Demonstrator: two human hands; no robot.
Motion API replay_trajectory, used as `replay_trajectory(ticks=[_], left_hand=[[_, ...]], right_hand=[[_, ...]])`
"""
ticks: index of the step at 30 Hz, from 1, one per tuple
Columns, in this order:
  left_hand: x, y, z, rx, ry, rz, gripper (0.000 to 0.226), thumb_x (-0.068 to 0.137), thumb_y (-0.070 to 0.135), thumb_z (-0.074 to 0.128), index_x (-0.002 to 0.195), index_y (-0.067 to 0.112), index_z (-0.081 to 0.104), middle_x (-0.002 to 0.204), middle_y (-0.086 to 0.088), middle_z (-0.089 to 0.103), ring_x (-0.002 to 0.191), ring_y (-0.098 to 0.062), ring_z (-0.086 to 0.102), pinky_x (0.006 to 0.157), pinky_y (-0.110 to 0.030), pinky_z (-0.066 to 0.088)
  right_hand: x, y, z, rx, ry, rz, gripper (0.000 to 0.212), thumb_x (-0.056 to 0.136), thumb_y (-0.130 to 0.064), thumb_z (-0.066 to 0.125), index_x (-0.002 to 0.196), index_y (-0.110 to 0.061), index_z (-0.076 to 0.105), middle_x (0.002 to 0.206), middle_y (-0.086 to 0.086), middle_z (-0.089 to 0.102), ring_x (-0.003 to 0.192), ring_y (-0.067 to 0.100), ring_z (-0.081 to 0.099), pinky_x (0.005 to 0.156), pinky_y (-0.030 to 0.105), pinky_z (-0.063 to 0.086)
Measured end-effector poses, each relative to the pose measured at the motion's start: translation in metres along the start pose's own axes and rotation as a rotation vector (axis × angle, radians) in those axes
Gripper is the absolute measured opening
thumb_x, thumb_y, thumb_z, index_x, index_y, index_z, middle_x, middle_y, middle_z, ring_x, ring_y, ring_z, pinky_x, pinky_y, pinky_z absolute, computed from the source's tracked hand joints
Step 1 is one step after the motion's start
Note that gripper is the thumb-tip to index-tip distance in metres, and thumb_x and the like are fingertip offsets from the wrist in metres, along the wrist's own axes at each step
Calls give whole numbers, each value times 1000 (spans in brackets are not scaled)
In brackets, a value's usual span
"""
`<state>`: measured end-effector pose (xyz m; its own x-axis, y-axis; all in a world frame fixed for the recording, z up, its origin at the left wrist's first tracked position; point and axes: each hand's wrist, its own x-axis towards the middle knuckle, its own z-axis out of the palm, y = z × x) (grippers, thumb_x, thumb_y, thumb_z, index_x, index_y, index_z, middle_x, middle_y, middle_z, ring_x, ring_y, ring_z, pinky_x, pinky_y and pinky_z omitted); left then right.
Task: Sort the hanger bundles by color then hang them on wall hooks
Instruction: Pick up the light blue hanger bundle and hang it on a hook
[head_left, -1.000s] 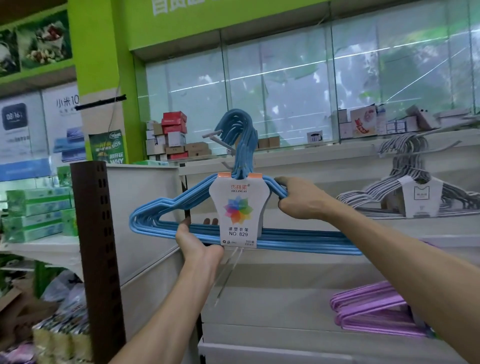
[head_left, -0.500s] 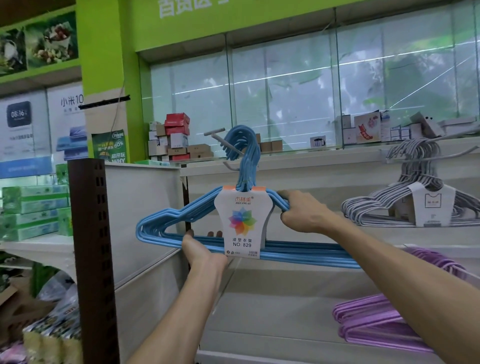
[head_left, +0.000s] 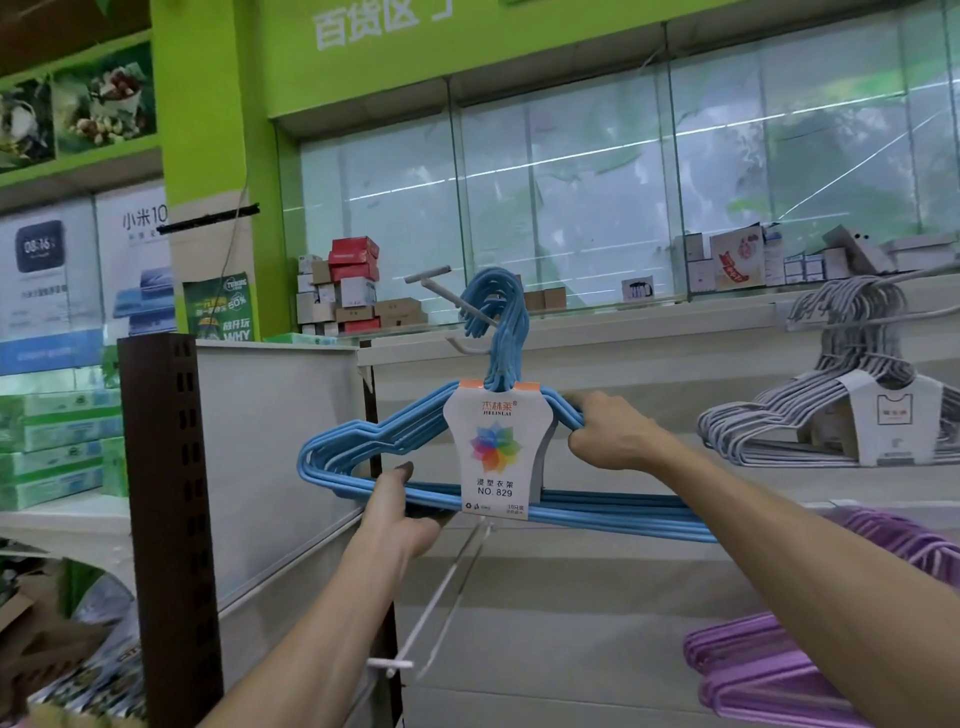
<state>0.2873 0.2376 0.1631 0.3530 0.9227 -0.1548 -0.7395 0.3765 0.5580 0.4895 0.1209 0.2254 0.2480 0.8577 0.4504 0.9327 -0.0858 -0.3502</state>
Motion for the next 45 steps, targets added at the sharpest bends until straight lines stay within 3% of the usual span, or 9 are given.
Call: replay_trajectory(ticks=[7,11,15,19,22,28,33,38,45], left_hand=[[23,-1,-3,0,3,-34,34,95,16,61,126,6,51,127,-29,55,114,-48,57,96,-67,46],[32,-7,-9,10,-19,-35,5,94,1,55,99,1,55,129,-24,56,114,-41,58,101,-57,46],[36,-14,-20,-20,-10,-49,37,90,-7,53,126,-1,55,126,-24,59,114,-39,60,96,-47,50],[32,-18,-30,-30,-49,-56,37,92,-4,55,128,-1,56,118,-26,62,104,-38,63,86,-43,51],[29,-16,-33,-21,-77,-45,25,92,-3,57,116,0,60,123,-25,61,111,-37,62,85,-43,51],[22,-14,-47,42,-146,-57,34,92,5,63,126,2,57,129,-27,59,119,-39,59,102,-52,47],[9,-4,-53,37,-181,-108,40,95,7,58,134,1,51,132,-28,56,122,-41,56,101,-51,47],[-2,3,-58,123,-189,-149,39,96,3,52,134,-4,49,132,-30,56,126,-41,53,111,-51,38],[-36,19,-64,229,-185,-133,50,97,6,51,142,-9,35,133,-34,52,123,-43,55,108,-49,43]], right_hand=[[16,9,7,-34,-17,44,37,82,-5,48,115,-20,57,78,3,56,68,19,51,76,43,48],[19,16,10,-37,-31,39,39,80,-6,49,115,-22,56,81,4,58,73,24,54,69,38,45],[17,17,14,-25,-44,4,49,82,-4,51,125,-27,48,83,-3,55,71,14,51,64,32,43],[16,18,19,-82,-32,31,64,82,-7,50,141,-28,40,84,-7,54,73,12,51,75,37,47],[16,18,20,-126,-18,75,46,79,-10,49,123,-25,51,91,2,61,81,24,56,83,42,50],[5,18,33,-168,126,112,14,78,-18,52,89,-25,48,78,1,56,81,34,58,71,39,50],[-17,16,37,-247,194,94,24,83,-20,55,107,-21,51,92,5,60,81,33,52,71,42,50],[-40,10,35,-296,267,57,45,87,-22,55,131,-14,53,123,14,62,106,40,59,86,50,52],[-82,-3,30,-334,315,22,52,93,-26,53,144,-17,47,135,11,57,111,37,58,87,45,49]])
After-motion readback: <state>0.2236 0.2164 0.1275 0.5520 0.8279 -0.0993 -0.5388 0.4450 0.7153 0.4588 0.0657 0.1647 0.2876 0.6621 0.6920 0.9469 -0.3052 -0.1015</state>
